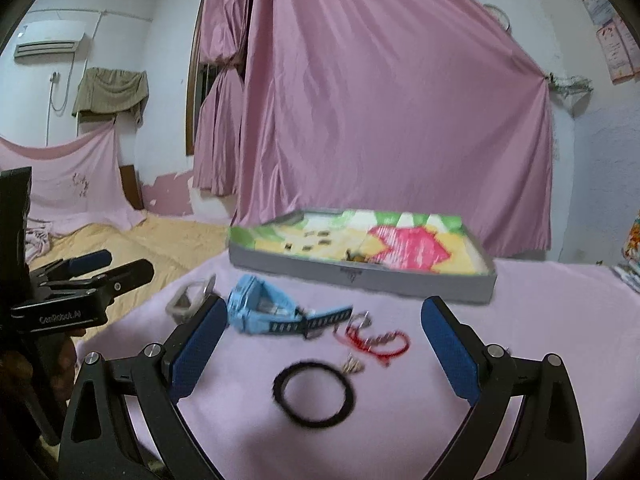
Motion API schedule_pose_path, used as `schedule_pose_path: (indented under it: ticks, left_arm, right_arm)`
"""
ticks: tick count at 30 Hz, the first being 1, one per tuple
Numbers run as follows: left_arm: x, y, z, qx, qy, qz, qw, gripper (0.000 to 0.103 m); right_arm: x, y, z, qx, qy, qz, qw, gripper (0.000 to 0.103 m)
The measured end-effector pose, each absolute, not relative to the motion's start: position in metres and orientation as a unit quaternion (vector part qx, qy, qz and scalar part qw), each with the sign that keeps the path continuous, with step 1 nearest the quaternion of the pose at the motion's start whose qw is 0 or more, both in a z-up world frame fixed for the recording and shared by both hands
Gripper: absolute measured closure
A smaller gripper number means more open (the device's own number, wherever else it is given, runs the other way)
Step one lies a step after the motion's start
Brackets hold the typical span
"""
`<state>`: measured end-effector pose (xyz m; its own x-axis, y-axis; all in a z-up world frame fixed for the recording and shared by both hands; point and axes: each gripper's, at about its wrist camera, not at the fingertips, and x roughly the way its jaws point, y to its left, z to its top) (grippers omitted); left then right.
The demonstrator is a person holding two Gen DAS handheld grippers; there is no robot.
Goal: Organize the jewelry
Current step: 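Withdraw both open grippers from the tray back toward the table items, then grasp the beige hair claw clip with the left gripper while the right grasps a black hair tie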
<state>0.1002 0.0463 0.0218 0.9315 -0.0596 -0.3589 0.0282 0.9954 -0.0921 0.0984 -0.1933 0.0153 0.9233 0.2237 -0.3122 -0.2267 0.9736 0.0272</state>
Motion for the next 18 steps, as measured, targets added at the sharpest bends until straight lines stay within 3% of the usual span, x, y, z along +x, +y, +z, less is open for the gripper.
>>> schedule_pose_path:
  ticks: [14, 16, 18]
  left_arm:
    - [0.122, 0.037, 0.002, -0.046, 0.268, -0.053, 0.961, 0.001]
    - [0.125, 0.034, 0.0, -0.043, 0.276, -0.051, 0.959, 0.001]
    - [0.128, 0.03, -0.001, -0.04, 0.286, -0.047, 0.956, 0.001]
  right_arm:
    - [0.114, -0.194, -0.014, -0.009, 0.26, 0.098, 0.961, 0.008]
    - [0.116, -0.194, -0.017, -0.01, 0.273, 0.1, 0.957, 0.012]
    - [0.118, -0.193, -0.019, -0.014, 0.282, 0.1, 0.954, 0.025]
